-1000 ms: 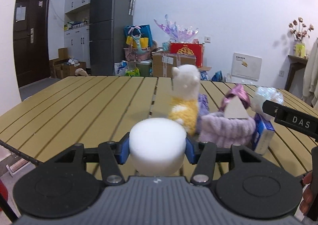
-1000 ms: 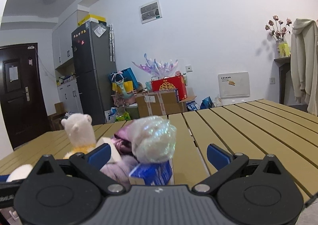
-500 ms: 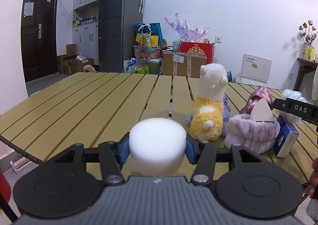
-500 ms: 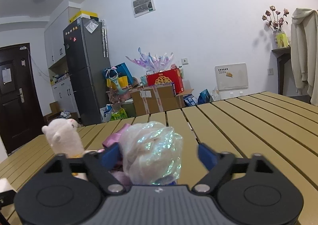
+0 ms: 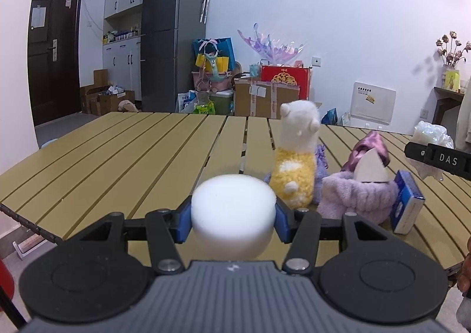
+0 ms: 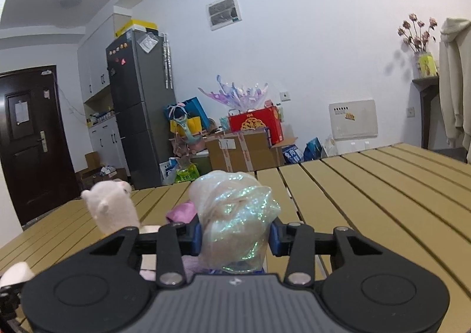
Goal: Collect trash
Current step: 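Carry the white sponge and plastic bag back over the black bin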
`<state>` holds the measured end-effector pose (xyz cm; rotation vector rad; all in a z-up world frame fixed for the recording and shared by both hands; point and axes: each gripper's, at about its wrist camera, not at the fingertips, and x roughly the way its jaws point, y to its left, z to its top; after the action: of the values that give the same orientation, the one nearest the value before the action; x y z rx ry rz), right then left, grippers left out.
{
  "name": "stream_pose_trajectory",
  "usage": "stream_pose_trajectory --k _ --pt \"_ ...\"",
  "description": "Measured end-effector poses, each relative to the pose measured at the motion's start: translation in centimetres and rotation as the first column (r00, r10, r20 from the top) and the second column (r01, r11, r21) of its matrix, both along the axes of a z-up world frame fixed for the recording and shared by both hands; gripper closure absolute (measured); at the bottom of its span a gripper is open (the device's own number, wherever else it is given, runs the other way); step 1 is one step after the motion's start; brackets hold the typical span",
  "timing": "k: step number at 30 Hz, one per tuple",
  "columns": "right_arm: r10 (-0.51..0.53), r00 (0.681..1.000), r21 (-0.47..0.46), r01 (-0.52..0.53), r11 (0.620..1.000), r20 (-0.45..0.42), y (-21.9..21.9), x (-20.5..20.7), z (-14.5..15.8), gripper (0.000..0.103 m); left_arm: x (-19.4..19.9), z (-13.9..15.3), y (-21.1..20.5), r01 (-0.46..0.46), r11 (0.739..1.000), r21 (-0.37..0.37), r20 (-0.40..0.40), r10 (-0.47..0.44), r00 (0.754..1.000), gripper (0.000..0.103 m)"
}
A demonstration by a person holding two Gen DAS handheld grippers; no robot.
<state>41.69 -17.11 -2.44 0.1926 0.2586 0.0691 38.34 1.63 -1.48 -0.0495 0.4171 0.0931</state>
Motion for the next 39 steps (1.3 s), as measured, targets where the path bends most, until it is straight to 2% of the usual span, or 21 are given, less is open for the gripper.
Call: stream_pose_trajectory --k 9,21,31,39 --pt "0.043 0.999 -0.041 -0.043 0.998 0.015 0.7 -3.4 1.9 0.064 -2.9 1.4 -0.2 0.002 1.0 -0.001 -0.004 -0.002 1.0 0.049" --pt "0.103 0.995 -0.111 -0.102 0.988 -0.003 1.9 -10.0 3.3 0.064 -7.9 3.5 -0.4 0.003 1.0 0.013 0.005 -0.003 1.0 0.049" --pt "0.128 0.991 -0.154 -0.134 0.979 -0.046 2.4 -16.2 2.9 0.065 -12.3 4.4 -0.6 0.015 0.999 0.038 0.002 -0.015 1.0 0.049" --pt "0.171 0.979 -0.183 -0.19 0.965 -0.114 2.8 -21.0 1.5 0.065 -15.7 3.5 -0.3 0.031 0.998 0.057 -0.032 -0.029 0.999 0.049"
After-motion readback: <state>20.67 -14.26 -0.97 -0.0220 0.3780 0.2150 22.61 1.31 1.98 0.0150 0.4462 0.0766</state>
